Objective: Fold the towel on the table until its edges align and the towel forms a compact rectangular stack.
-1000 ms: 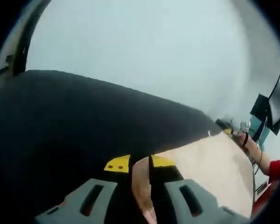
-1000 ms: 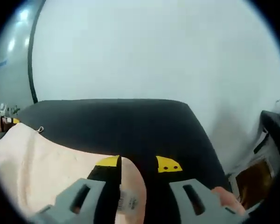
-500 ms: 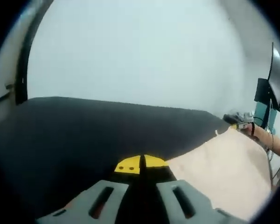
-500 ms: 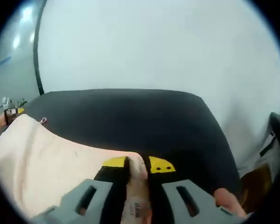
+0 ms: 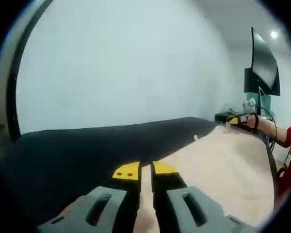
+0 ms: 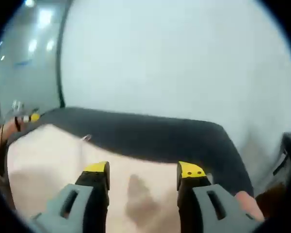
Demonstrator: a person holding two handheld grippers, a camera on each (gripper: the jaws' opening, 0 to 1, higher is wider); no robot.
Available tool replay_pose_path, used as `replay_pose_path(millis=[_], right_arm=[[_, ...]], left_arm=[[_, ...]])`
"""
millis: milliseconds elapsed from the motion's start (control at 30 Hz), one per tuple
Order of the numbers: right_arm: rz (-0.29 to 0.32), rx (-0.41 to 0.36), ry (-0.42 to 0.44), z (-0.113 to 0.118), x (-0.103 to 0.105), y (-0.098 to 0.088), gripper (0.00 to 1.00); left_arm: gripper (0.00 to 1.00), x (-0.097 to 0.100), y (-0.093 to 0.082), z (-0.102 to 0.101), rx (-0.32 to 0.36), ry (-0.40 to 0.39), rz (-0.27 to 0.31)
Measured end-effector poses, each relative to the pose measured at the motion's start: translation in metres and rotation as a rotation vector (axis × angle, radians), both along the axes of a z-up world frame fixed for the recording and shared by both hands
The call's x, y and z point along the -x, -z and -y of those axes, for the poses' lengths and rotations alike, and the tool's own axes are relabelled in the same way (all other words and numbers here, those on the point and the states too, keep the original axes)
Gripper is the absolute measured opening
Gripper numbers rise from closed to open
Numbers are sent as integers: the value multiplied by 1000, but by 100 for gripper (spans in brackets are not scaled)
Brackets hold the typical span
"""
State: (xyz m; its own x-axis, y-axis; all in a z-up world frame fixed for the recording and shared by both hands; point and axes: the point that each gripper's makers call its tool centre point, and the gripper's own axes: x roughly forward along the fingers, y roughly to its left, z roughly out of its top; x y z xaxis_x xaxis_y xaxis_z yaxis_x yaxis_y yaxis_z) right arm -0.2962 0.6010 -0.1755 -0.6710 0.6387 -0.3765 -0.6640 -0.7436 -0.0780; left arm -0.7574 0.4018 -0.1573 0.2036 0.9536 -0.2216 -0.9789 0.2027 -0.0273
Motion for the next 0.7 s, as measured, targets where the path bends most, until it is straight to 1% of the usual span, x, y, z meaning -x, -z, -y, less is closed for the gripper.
replay_pose_path(millis=[33,67,100,133,167,200,233,267,300,333,367,400,433,467,500,533,567,600,633,667,700], right_arm=[[17,7,-11,9,3,8,55],[8,6,-5,17,5,13,54],[25,-5,-18,21,4,18,54],[60,-6,-15,24,0,25,54],[106,-6,-15,26,-4,33,55],[161,-15,-20,27,-7,43,54],[224,-29,-24,29,-10,53,55],[125,-51,-35,29,-3,41,52],[155,-32,-38,30,-10,41,53],[147,-12,-27,32,-19,32,55],[70,-59,5,33,-27,5,54],[9,-109,6,36,-36,-18,49],[-17,-122,5,42,-48,-33,47],[4,-129,5,50,-62,-42,47],[54,-172,-4,59,-76,-50,46],[114,-226,-16,68,-90,-56,44],[144,-270,-16,79,-101,-62,42],[166,-302,-22,89,-111,-65,40],[200,-315,-45,103,-120,-63,38],[228,-300,-47,113,-131,-58,36],[262,-280,-47,124,-141,-50,30]], left_arm=[[10,-8,-2,4,-1,7,3],[11,-16,-4,8,-2,23,6],[12,-25,-5,13,1,38,-3],[14,-30,-5,19,12,51,-32],[16,-36,-2,25,30,70,-76],[18,-45,2,32,52,89,-120],[23,-49,7,38,74,107,-169],[28,-54,13,45,103,116,-216],[31,-55,17,51,128,122,-251],[33,-57,20,58,152,134,-274],[33,-60,20,66,167,147,-286],[34,-66,19,73,171,153,-296],[34,-70,17,84,183,170,-326],[35,-68,14,94,192,183,-361],[33,-67,10,105,200,192,-399],[31,-67,6,117,205,203,-450],[29,-67,1,129,203,209,-500],[29,-72,-4,144,212,223,-549],[29,-75,-4,156,232,234,-580],[29,-81,-4,166,242,252,-622],[29,-84,-4,176,250,267,-650]])
